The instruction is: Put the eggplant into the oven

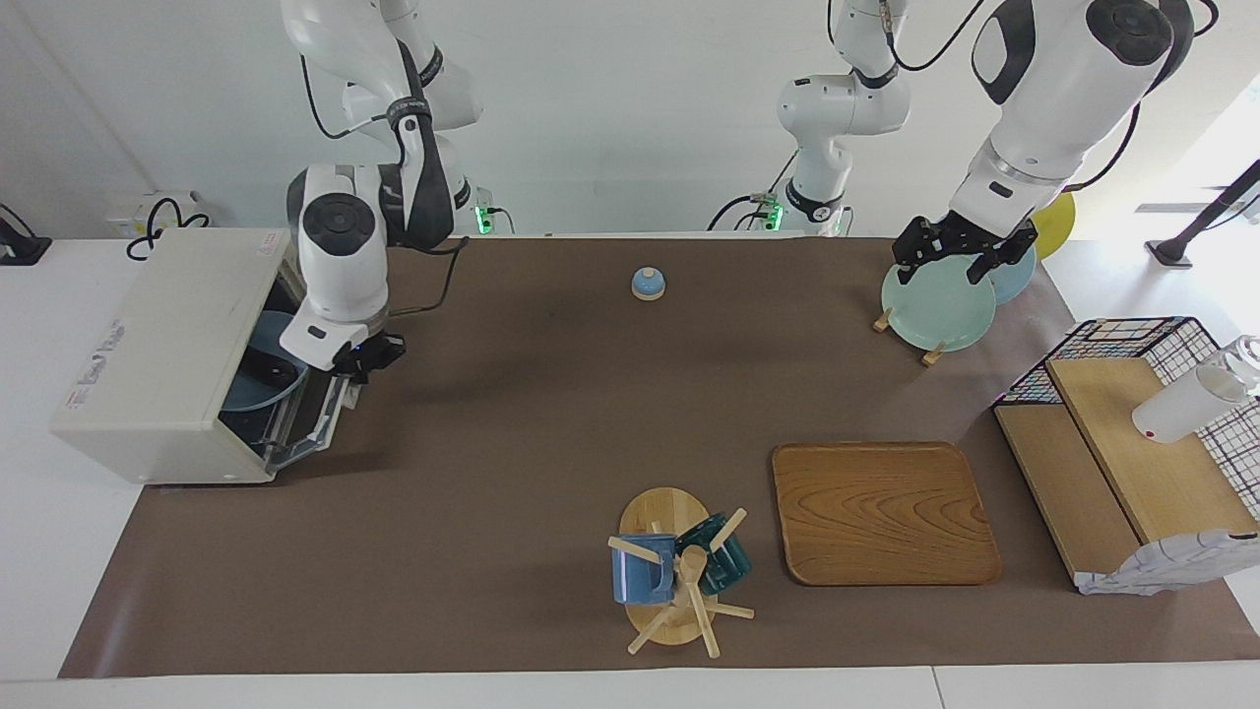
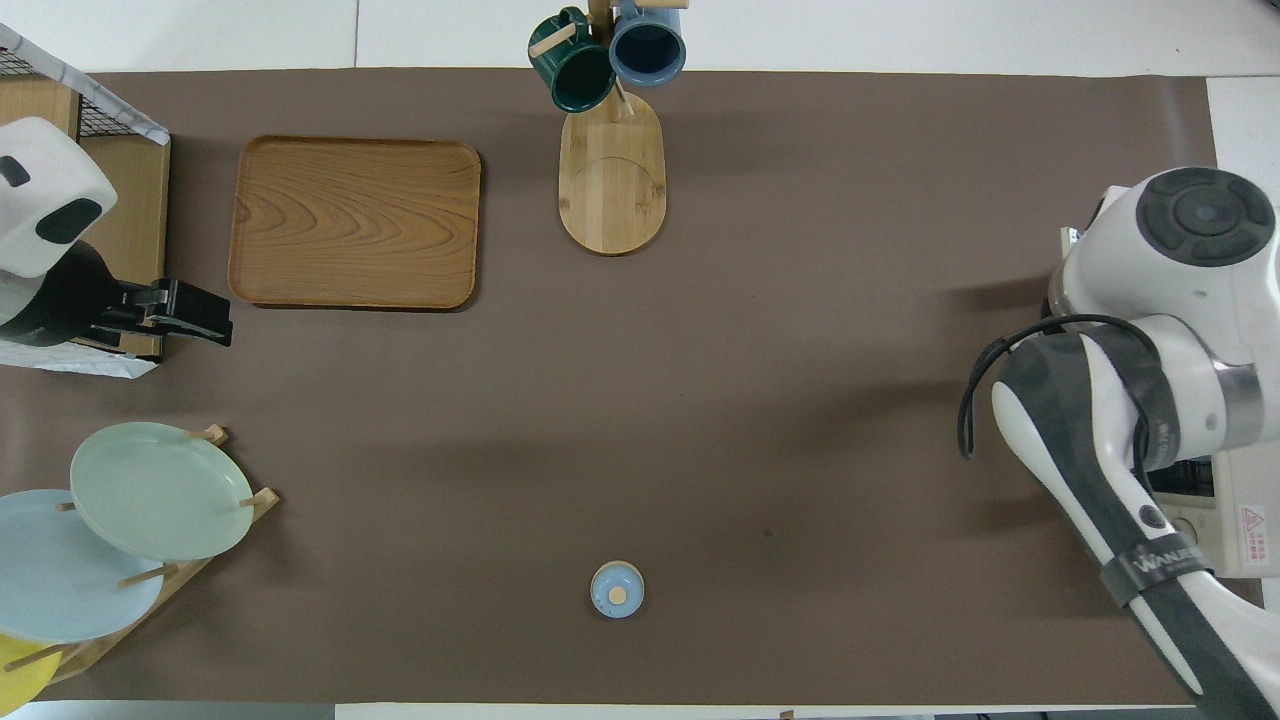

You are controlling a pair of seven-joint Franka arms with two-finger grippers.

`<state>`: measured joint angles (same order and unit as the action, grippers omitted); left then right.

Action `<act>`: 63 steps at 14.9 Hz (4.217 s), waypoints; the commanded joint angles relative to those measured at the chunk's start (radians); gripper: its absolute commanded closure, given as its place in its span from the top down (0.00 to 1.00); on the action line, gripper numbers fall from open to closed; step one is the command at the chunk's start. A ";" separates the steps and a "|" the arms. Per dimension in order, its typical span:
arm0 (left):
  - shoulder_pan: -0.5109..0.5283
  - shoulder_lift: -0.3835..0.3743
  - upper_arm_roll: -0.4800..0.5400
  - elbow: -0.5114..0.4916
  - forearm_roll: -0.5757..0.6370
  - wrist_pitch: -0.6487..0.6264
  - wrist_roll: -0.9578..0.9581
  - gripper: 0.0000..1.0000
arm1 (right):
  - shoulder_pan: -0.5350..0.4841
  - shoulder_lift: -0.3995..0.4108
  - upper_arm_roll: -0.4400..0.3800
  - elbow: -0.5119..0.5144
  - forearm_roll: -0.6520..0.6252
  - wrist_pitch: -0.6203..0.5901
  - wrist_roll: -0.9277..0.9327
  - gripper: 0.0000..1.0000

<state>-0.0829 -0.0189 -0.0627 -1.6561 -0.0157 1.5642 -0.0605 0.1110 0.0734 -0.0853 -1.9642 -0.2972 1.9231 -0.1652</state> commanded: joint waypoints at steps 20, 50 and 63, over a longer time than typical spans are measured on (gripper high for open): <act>0.011 -0.019 -0.006 -0.011 0.008 -0.010 0.007 1.00 | -0.091 -0.066 -0.014 0.251 0.267 -0.296 -0.051 1.00; 0.012 -0.019 -0.006 -0.011 0.008 -0.010 0.007 1.00 | -0.074 -0.096 -0.033 0.291 0.306 -0.325 0.059 1.00; 0.012 -0.018 -0.006 -0.011 0.008 -0.010 0.007 1.00 | -0.073 -0.096 -0.033 0.291 0.313 -0.328 0.061 1.00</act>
<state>-0.0829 -0.0190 -0.0627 -1.6561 -0.0157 1.5642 -0.0605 0.0350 -0.0232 -0.1156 -1.6789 -0.0069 1.5915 -0.1258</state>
